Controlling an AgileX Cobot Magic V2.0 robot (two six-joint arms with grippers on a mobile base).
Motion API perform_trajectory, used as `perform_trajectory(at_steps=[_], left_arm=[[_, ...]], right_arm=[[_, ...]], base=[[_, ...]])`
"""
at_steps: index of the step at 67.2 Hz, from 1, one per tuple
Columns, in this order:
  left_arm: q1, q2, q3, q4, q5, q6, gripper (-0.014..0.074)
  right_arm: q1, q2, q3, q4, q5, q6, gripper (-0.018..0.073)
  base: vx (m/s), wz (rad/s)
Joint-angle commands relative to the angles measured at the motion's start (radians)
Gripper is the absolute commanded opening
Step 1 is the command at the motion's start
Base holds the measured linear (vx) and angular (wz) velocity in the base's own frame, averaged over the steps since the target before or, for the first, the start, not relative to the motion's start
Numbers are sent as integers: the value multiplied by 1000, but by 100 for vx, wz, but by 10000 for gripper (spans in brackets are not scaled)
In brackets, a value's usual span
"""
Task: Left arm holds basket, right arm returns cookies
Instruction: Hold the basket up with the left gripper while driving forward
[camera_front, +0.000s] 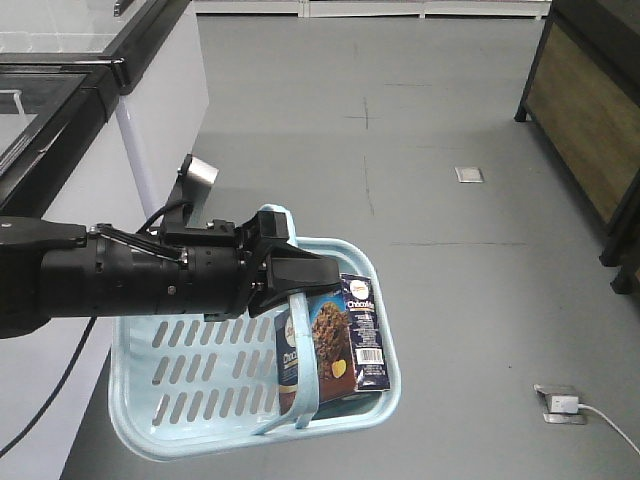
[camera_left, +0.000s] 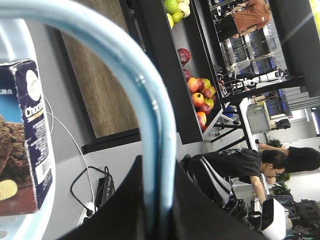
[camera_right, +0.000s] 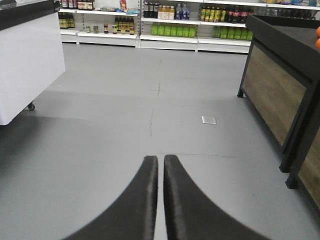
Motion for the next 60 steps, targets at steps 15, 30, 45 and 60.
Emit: perform_trajectory(at_steps=[15, 30, 45, 60], left_arm=[[-7, -45, -28, -107, 50, 14, -3], [-7, -45, -28, -107, 50, 14, -3], [-7, -45, -28, -107, 50, 14, -3], [-7, -45, -28, -107, 50, 14, -3]], right_arm=[[-4, -6, 11, -6, -72, -5, 4], [-4, -6, 11, -6, -72, -5, 4], [-4, -6, 11, -6, -72, -5, 4], [-4, -6, 11, -6, -72, -5, 4]], base=[[4, -15], [11, -21], [17, -5], [23, 4]])
